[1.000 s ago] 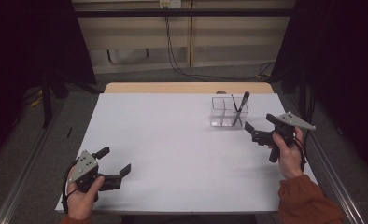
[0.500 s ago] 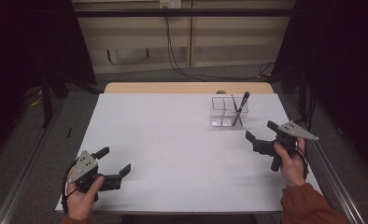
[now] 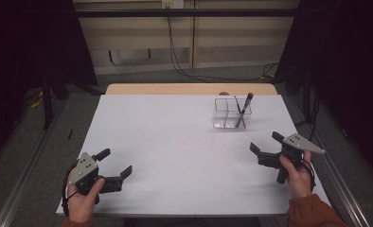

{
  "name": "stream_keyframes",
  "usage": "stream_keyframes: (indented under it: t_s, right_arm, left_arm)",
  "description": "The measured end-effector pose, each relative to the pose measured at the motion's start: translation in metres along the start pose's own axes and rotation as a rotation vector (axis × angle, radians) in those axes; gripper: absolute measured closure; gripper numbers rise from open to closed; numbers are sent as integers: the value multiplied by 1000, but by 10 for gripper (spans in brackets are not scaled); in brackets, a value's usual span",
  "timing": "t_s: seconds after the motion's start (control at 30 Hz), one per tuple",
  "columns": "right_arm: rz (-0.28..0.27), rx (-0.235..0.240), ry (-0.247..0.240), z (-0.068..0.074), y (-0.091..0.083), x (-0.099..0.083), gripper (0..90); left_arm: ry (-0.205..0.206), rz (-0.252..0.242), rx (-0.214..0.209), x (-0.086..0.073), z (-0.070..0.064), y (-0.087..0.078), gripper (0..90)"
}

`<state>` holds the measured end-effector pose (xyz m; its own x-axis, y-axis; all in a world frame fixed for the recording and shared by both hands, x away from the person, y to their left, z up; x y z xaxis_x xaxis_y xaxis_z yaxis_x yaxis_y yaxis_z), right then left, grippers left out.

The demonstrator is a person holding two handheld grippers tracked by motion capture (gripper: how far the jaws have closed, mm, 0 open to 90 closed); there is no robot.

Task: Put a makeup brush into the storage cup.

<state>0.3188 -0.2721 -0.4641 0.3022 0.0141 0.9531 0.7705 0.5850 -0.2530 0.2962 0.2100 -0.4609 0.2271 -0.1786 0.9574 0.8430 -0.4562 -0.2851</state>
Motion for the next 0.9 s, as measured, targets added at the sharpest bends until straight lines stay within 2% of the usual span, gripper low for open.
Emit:
stream_keyframes:
  t_s: [0.23, 0.33, 0.77, 0.9]
  right_arm:
    - [-11, -4, 5, 3, -13, -6, 0]
    - [-36, -3, 21, 4, -18, -6, 0]
    - [-19, -18, 7, 6, -33, -19, 0]
    - [-11, -9, 3, 10, -35, -21, 0]
  left_arm:
    - [-2, 3, 1, -1, -1, 1, 25]
    - [-5, 6, 3, -2, -1, 0, 25]
    - [-4, -7, -6, 0, -2, -3, 25]
    - [-1, -3, -8, 0, -3, -2, 25]
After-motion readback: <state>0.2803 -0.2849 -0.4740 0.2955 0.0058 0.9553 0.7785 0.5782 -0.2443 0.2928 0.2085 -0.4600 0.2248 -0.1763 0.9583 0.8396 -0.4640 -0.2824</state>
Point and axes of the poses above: each handheld gripper's, and its own axes: y roughly forward along the jaws, x roughly out of its top, z roughly to its left, the point moved 7 cm from there along y, roughly forward along the jaws, and after that the axes turned 13 degrees about x, right-handed, at the moved point
